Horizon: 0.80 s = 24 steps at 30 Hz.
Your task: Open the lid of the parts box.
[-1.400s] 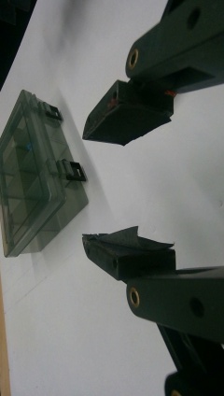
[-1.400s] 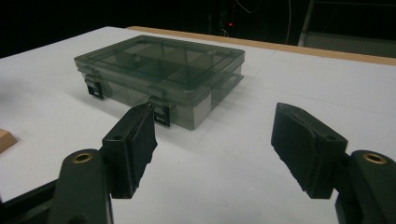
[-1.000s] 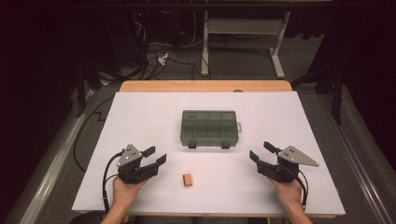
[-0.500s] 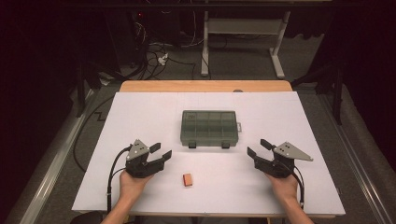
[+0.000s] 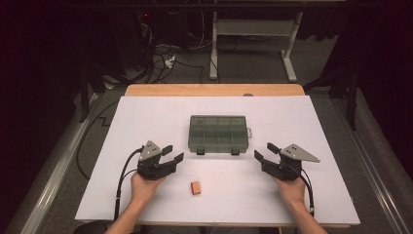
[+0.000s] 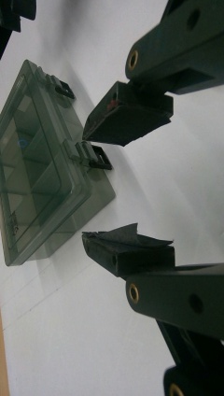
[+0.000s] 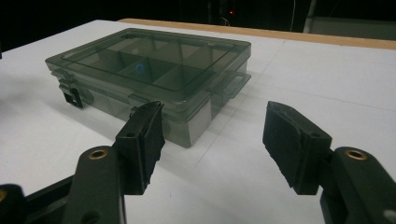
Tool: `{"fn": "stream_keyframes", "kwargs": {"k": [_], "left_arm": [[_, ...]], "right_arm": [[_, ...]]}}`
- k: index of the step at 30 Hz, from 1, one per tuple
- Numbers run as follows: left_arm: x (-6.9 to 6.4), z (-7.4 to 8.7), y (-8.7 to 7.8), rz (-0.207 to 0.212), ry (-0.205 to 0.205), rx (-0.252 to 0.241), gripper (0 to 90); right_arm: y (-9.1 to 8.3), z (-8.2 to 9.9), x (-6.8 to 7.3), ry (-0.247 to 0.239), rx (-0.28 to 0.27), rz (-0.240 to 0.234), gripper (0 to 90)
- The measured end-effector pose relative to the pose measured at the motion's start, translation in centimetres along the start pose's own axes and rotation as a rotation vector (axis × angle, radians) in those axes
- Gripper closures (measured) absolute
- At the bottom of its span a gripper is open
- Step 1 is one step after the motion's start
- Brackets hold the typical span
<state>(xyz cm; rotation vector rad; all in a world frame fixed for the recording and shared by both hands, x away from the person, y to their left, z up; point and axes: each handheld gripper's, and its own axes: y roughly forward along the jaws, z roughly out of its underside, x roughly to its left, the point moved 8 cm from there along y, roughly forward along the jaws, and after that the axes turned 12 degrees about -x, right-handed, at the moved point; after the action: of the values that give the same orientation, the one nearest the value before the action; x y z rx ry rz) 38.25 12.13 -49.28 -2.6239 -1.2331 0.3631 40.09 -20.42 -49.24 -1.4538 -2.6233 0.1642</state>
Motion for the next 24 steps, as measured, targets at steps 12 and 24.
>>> {"fn": "stream_keyframes", "kwargs": {"k": [12,24], "left_arm": [[0.5,-0.7,1.3,-0.001,-0.009,-0.010,47.2],[1.3,-1.1,2.8,-0.022,-0.015,0.047,52.7]], "right_arm": [[1.3,-0.3,0.0,0.027,0.029,0.010,45.3],[2.2,-0.4,-0.3,0.079,0.103,0.004,59.1]]}}
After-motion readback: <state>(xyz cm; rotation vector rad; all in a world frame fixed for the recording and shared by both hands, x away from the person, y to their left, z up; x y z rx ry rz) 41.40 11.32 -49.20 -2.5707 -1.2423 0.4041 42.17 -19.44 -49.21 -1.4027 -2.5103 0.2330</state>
